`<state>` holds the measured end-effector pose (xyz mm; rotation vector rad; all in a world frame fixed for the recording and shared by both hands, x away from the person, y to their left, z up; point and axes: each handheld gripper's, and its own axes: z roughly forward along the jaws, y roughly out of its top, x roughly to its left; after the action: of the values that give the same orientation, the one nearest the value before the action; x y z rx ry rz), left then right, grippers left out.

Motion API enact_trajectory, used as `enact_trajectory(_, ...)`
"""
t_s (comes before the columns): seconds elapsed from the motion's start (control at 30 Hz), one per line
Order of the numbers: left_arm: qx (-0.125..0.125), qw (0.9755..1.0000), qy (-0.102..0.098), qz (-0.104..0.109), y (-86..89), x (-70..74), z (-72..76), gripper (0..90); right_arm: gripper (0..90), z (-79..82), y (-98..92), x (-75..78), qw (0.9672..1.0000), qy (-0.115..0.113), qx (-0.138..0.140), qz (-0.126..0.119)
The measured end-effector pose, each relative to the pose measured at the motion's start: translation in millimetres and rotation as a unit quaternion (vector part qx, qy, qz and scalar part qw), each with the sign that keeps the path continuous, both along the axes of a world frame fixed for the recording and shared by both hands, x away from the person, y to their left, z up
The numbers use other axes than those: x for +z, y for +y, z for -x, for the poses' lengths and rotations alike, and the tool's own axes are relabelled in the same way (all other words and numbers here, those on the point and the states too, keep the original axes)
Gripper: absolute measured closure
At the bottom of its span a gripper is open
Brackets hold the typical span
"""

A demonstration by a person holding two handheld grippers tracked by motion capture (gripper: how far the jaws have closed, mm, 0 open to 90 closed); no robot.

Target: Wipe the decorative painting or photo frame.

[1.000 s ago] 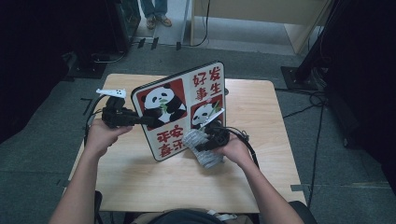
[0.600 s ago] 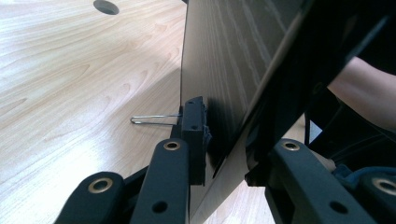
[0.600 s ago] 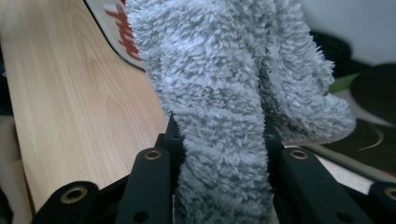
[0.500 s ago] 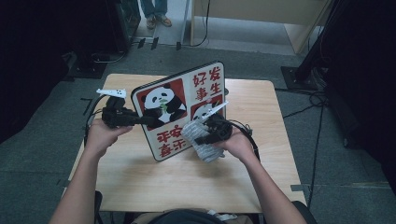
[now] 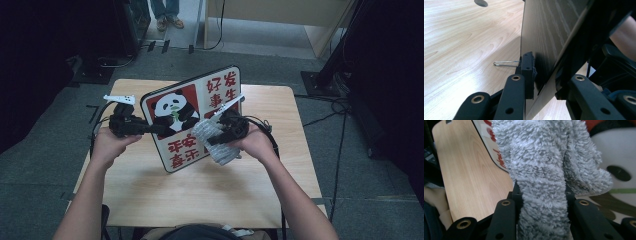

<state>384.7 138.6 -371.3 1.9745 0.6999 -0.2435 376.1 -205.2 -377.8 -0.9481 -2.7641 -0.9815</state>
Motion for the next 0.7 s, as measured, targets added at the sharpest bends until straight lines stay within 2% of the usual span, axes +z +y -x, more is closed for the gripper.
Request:
enact_trajectory(0.3, 0.001, 1.0000, -0.002, -0.004, -0.3, 0.7, 0.0, 75.9, 67.7, -6.2, 2.2, 27.7, 0.9998, -0.019, 0.003, 0.001)
enact_trajectory(0.5, 0.001, 1.0000, -0.001, -0.004, -0.3, 0.6, 0.1, 75.9, 67.6, -12.0, 5.3, 51.1, 0.9995, -0.031, -0.001, 0.000)
enact_trajectory(0.7, 0.003, 1.0000, 0.000, -0.002, -0.4, 0.5, 0.4, 75.9, 67.7, -17.2, 11.8, 73.9, 0.9990, -0.043, 0.009, 0.005)
